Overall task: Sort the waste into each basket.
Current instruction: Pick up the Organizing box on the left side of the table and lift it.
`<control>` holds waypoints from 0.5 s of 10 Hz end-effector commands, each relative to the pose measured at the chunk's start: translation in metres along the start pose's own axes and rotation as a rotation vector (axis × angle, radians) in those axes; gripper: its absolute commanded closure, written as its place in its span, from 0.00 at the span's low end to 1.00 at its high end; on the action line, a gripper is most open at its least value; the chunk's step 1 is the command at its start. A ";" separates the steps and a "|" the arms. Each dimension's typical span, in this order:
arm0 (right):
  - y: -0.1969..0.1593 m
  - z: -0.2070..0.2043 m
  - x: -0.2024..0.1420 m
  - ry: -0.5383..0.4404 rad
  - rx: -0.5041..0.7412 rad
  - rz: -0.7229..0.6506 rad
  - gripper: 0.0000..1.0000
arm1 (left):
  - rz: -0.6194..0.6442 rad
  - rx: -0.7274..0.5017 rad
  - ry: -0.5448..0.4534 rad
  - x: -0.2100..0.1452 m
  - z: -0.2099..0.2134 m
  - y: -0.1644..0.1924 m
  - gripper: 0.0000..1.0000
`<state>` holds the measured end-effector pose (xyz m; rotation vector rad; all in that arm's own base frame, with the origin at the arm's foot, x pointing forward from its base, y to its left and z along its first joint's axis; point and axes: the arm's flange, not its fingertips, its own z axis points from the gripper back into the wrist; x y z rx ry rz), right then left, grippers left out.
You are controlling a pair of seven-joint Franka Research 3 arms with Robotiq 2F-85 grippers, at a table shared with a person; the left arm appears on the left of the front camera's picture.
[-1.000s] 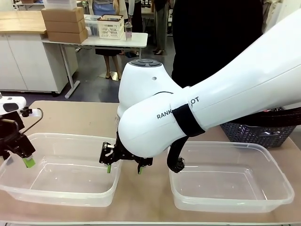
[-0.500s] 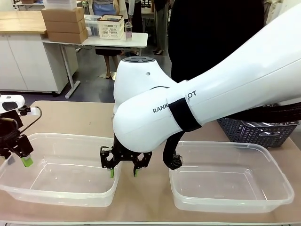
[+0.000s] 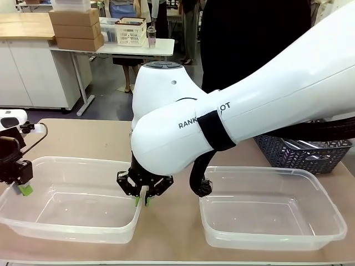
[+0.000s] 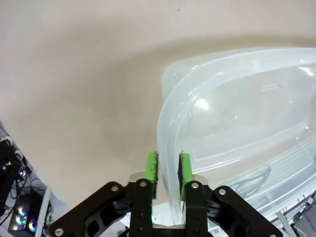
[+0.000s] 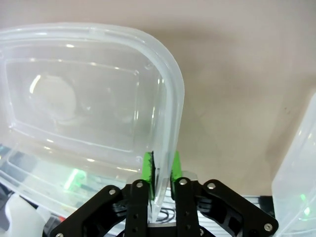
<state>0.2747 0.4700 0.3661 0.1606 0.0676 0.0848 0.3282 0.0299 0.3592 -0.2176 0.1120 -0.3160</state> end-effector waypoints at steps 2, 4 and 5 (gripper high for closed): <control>0.003 -0.003 0.001 -0.007 -0.008 -0.032 1.00 | 0.010 0.025 -0.018 -0.047 -0.038 -0.017 1.00; 0.000 -0.001 0.002 0.013 -0.018 -0.044 1.00 | 0.009 0.025 -0.024 -0.049 -0.032 -0.019 1.00; -0.002 0.004 0.004 0.027 -0.032 -0.039 1.00 | 0.009 0.010 -0.032 -0.050 -0.024 -0.022 1.00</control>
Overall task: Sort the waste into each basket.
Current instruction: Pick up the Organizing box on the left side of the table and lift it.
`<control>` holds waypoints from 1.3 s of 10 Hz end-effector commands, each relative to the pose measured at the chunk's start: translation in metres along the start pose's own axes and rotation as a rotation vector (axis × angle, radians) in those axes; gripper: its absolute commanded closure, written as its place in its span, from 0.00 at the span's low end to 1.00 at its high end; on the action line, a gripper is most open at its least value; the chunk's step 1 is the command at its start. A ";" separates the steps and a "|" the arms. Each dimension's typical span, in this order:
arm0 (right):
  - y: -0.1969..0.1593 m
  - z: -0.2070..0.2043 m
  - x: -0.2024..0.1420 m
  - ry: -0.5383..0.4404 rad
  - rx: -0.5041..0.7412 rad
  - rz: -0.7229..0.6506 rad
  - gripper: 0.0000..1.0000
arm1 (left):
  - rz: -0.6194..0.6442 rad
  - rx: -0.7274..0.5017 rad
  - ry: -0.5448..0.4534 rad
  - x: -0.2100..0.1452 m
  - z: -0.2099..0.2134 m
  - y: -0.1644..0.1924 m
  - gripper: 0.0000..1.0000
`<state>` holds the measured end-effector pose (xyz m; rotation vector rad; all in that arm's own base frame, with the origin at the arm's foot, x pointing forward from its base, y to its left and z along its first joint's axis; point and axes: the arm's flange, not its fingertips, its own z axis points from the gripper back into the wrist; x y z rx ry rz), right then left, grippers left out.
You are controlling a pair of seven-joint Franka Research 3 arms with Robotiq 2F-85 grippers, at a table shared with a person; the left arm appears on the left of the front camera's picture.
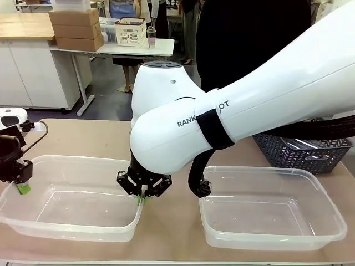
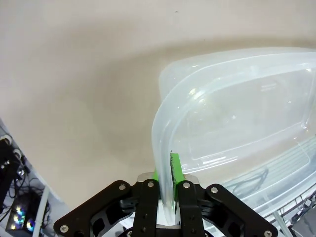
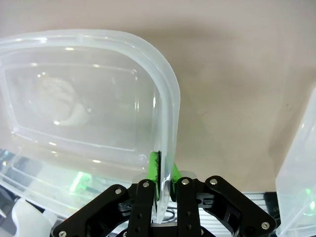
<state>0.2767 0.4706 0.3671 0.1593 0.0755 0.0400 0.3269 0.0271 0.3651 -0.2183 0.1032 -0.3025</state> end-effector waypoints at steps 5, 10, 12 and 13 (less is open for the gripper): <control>0.002 0.127 0.042 0.063 -0.256 -0.075 1.00 | 0.085 0.013 -0.154 -0.050 0.108 -0.064 1.00; 0.005 0.138 0.032 0.066 -0.169 -0.053 1.00 | 0.065 -0.016 -0.135 -0.042 0.080 -0.056 1.00; 0.012 0.145 0.033 0.074 -0.191 -0.037 0.93 | 0.100 -0.033 -0.140 -0.032 0.095 -0.064 0.94; -0.013 0.132 0.040 0.104 -0.195 -0.031 0.93 | 0.118 -0.158 -0.172 -0.027 0.100 -0.070 0.94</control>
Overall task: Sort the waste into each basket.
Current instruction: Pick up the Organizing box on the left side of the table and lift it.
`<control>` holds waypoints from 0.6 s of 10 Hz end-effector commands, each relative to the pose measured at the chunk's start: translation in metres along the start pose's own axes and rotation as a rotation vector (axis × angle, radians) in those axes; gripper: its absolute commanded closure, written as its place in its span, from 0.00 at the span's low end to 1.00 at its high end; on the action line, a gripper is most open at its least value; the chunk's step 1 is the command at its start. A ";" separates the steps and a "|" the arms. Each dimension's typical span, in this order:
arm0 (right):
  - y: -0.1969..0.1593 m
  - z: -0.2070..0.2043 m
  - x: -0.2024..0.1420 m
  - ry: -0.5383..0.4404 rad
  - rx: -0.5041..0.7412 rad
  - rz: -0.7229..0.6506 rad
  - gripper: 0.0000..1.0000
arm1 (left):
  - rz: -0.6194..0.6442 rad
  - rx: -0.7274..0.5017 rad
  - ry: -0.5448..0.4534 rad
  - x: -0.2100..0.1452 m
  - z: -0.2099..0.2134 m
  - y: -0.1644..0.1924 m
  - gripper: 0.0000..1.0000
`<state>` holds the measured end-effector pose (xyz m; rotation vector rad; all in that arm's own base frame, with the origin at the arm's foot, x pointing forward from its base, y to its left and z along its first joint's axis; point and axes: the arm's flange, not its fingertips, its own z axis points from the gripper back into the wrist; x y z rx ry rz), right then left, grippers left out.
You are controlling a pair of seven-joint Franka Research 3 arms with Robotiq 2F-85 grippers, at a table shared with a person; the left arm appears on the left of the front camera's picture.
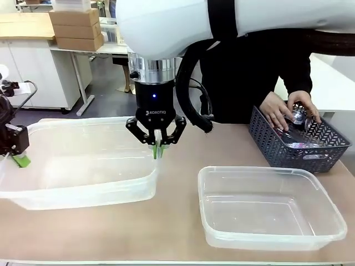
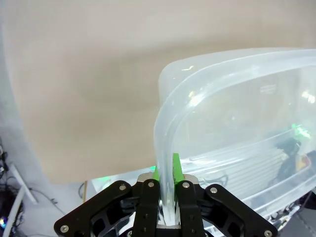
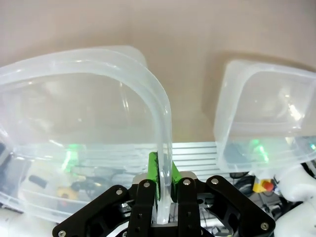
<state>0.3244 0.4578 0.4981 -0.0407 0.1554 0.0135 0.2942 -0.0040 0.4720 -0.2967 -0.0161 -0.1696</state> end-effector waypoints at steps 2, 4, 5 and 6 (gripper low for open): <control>-0.071 -0.006 0.017 0.002 -0.038 -0.050 0.93 | 0.102 -0.192 0.040 0.033 0.019 -0.047 0.94; -0.118 -0.001 0.020 -0.019 -0.011 -0.045 0.93 | 0.053 -0.175 0.091 0.069 0.030 -0.093 0.94; -0.149 0.004 0.013 -0.046 0.024 -0.065 0.93 | 0.030 -0.119 0.102 0.092 0.024 -0.116 0.94; -0.176 0.009 0.002 -0.068 0.034 -0.032 0.93 | 0.028 -0.099 0.136 0.112 0.017 -0.134 0.94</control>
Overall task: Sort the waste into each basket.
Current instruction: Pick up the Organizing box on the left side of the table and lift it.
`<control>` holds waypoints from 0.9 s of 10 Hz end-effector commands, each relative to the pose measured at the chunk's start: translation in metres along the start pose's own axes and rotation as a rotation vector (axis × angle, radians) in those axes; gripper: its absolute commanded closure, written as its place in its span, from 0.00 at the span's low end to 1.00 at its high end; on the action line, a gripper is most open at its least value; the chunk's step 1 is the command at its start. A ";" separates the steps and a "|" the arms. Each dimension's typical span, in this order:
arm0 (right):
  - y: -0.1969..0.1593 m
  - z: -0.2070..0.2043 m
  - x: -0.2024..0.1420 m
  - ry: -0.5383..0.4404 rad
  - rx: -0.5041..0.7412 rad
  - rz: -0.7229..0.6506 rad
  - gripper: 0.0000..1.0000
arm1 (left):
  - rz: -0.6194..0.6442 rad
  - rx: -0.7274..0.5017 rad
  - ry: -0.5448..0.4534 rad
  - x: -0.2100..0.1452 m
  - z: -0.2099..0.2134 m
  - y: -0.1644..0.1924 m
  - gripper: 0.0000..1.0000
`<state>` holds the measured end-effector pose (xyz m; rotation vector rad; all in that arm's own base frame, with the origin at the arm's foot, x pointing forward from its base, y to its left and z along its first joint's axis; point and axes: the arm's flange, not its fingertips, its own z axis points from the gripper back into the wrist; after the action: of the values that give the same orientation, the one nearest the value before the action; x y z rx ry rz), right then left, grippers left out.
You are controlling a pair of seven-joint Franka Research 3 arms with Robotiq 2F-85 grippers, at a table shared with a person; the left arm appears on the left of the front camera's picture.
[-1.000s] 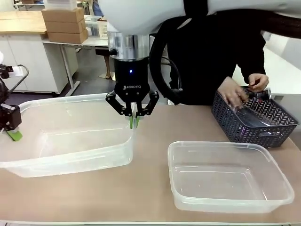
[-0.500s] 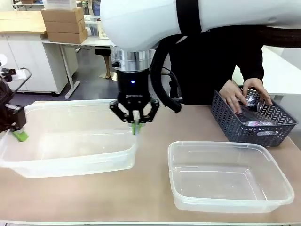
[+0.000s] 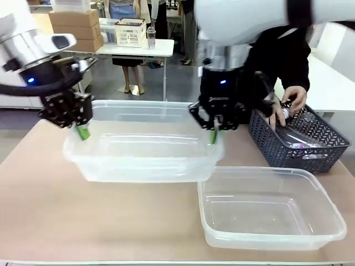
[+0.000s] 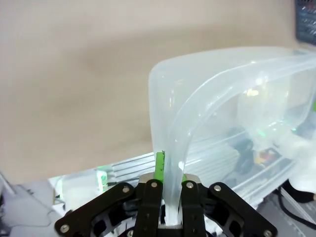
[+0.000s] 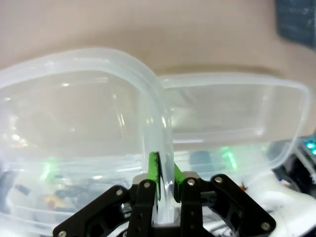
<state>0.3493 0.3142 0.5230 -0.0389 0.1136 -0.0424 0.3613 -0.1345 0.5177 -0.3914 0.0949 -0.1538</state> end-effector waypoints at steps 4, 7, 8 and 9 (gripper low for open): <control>-0.094 -0.008 -0.004 -0.083 0.059 0.044 0.93 | 0.010 0.002 0.059 0.036 -0.013 -0.052 0.94; -0.084 0.001 -0.008 -0.092 0.066 0.014 0.93 | -0.016 0.012 0.064 0.043 -0.024 -0.064 0.94; -0.084 0.001 -0.008 -0.092 0.066 0.014 0.93 | -0.016 0.012 0.064 0.043 -0.024 -0.064 0.94; -0.084 0.001 -0.008 -0.092 0.066 0.014 0.93 | -0.016 0.012 0.064 0.043 -0.024 -0.064 0.94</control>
<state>0.3408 0.2342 0.5261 0.0357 0.0264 -0.0336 0.3855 -0.2090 0.5100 -0.3689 0.1323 -0.1614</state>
